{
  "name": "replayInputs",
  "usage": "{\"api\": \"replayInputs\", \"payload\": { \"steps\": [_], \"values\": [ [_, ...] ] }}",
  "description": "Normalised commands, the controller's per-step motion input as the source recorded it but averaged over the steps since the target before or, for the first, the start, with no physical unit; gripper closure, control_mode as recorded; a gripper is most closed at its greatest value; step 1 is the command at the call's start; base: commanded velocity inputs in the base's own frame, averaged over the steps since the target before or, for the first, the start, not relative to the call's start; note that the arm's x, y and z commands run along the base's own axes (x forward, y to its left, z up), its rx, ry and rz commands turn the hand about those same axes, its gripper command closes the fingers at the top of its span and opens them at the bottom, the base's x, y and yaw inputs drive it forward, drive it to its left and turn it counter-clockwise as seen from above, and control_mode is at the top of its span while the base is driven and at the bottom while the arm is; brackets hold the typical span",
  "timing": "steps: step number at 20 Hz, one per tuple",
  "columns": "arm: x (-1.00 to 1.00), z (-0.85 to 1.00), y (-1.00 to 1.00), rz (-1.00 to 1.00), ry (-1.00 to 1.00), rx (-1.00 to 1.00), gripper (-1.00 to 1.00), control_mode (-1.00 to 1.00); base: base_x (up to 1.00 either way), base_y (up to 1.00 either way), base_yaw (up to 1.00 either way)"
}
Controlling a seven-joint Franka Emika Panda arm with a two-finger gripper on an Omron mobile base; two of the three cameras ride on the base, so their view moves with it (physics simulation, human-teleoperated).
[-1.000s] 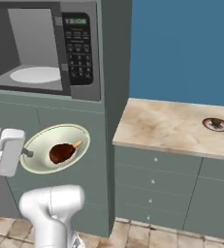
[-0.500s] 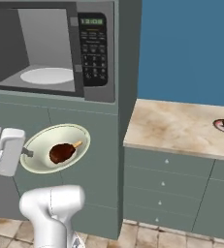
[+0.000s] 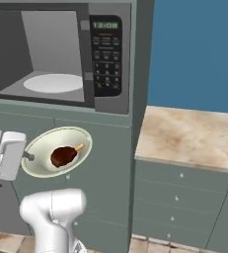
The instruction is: Remove the kiwi from the bowl and place it on the small plate. Then place the bowl with only the steak in the microwave, close the door, and press the start button to microwave the steak.
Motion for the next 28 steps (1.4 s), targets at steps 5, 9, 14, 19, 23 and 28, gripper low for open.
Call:
{"api": "replayInputs", "payload": {
  "steps": [5, 9, 14, 19, 23, 28],
  "values": [
    [0.00, 0.00, 0.00, 0.00, 0.00, 0.00, 1.00, 1.00, 0.42, 0.48, 0.00],
    [0.00, 0.00, 0.00, 0.00, 0.00, 0.00, 1.00, 1.00, 0.37, 0.31, 0.00],
    [0.00, 0.00, 0.00, 0.00, 0.00, 0.00, 1.00, 1.00, 0.15, 0.16, 0.00],
    [0.00, 0.00, 0.00, 0.00, 0.00, 0.00, 1.00, 1.00, 0.18, 0.41, 0.00],
    [0.00, 0.00, 0.00, 0.00, 0.00, 0.00, 1.00, 1.00, 0.28, 0.21, 0.00],
    [0.00, 0.00, 0.00, 0.00, 0.00, 0.00, 1.00, 1.00, 0.27, 0.00, 0.00]
  ]
}}
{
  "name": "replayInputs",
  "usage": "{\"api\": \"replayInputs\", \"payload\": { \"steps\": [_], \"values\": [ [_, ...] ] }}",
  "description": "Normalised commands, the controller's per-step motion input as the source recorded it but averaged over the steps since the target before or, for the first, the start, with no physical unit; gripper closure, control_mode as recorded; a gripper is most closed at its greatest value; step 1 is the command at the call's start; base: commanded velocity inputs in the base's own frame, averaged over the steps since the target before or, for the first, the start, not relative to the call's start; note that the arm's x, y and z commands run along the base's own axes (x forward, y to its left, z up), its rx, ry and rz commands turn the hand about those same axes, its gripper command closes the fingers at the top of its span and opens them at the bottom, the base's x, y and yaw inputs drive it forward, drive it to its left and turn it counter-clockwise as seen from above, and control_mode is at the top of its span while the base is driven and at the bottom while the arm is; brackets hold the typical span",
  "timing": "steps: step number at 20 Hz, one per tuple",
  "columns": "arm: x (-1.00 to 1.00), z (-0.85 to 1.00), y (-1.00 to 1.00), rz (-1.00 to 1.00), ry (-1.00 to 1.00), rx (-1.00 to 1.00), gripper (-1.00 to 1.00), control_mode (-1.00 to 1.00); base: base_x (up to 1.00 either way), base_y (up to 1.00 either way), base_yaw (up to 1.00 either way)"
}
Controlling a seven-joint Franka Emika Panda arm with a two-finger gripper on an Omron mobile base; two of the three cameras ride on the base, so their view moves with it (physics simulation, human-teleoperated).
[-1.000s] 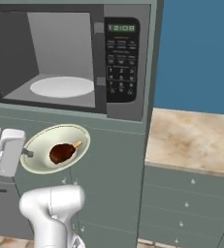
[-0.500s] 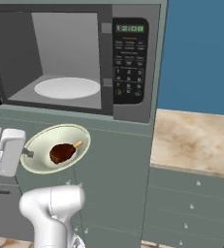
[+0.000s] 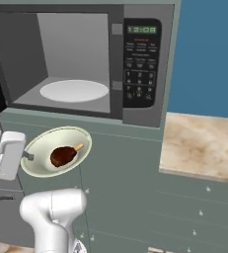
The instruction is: Remove the kiwi from the bowl and place it on the small plate. Then place the bowl with only the steak in the microwave, close the door, and press the start button to microwave the steak.
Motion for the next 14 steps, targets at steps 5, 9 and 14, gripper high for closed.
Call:
{"api": "replayInputs", "payload": {
  "steps": [5, 9, 14],
  "values": [
    [0.00, 0.00, 0.00, 0.00, 0.00, 0.00, 1.00, 1.00, 0.30, -0.16, 0.11],
    [0.00, 0.00, 0.00, 0.00, 0.00, 0.00, 1.00, 1.00, 0.04, -0.41, 0.01],
    [0.00, 0.00, 0.00, 0.00, 0.00, 0.00, 1.00, 1.00, 0.11, -0.10, 0.00]
  ]
}}
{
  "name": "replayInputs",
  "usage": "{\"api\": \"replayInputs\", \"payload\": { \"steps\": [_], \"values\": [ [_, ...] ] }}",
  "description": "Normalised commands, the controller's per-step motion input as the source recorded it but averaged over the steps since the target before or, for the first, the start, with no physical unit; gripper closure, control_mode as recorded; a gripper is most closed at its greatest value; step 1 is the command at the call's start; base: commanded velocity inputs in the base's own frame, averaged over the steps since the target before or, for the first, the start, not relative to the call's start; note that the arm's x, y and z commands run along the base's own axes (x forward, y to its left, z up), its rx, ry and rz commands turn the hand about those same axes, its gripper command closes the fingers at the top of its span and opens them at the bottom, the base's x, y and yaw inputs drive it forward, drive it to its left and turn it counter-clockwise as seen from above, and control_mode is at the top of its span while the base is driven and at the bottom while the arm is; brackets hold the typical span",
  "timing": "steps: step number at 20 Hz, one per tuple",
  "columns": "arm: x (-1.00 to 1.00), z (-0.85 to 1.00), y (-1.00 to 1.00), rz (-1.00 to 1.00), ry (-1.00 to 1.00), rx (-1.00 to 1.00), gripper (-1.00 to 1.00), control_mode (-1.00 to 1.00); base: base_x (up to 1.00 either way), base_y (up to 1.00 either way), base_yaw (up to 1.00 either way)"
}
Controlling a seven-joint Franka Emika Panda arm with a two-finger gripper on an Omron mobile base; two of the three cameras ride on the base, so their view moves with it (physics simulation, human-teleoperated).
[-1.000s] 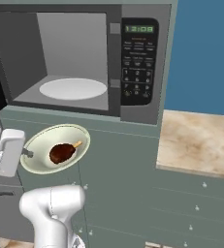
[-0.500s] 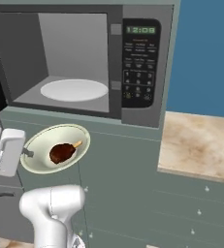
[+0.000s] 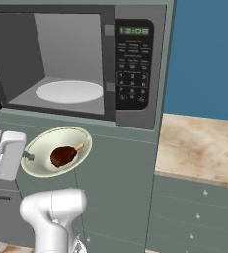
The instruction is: Remove the kiwi from the bowl and place it on the small plate. Then place the bowl with only the steak in the microwave, close the door, and press the start button to microwave the steak.
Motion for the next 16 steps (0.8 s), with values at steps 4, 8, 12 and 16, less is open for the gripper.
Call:
{"api": "replayInputs", "payload": {
  "steps": [4, 8, 12, 16],
  "values": [
    [0.00, 0.00, 0.00, 0.00, 0.00, 0.00, 1.00, 1.00, 0.19, 0.00, 0.00],
    [0.00, 0.00, 0.00, 0.00, 0.00, 0.00, 1.00, 1.00, 0.02, -0.03, 0.00],
    [0.00, 0.02, -0.07, 0.04, -0.02, 0.03, 1.00, -1.00, 0.00, -0.04, 0.00],
    [0.00, 0.67, -0.11, 0.19, -0.21, 0.00, 1.00, -1.00, 0.00, 0.00, 0.00]
  ]
}}
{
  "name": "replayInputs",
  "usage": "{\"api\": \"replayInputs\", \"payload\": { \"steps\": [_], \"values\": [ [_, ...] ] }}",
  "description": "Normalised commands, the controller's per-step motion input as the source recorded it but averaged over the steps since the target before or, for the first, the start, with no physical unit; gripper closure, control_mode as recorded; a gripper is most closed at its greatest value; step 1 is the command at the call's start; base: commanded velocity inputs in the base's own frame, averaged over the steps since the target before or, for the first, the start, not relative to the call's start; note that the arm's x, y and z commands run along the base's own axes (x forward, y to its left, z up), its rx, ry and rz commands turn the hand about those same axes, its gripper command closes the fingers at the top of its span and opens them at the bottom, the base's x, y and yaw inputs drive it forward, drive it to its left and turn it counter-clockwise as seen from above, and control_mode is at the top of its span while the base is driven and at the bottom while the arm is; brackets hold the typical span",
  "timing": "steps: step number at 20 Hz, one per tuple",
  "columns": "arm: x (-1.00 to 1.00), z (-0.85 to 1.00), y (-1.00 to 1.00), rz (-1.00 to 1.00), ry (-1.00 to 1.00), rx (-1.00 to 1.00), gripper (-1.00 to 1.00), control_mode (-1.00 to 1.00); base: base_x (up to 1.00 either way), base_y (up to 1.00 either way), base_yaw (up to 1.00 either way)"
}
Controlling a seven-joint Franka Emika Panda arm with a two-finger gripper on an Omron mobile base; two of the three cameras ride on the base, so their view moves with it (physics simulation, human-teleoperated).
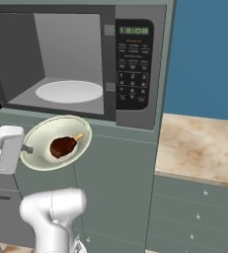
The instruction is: Remove the kiwi from the bowl and place it on the small plate. Then place the bowl with only the steak in the microwave, close the door, and press the start button to microwave the steak.
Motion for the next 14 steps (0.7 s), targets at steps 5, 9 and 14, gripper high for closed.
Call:
{"api": "replayInputs", "payload": {
  "steps": [5, 9, 14],
  "values": [
    [0.15, 0.93, 0.24, 0.04, -0.03, -0.08, 1.00, -1.00, 0.00, 0.00, 0.00],
    [0.29, 0.73, 0.42, 0.06, 0.01, -0.13, 1.00, -1.00, 0.00, 0.00, 0.00],
    [0.53, 0.54, 0.28, 0.12, 0.06, -0.12, 1.00, -1.00, 0.00, 0.00, 0.00]
  ]
}}
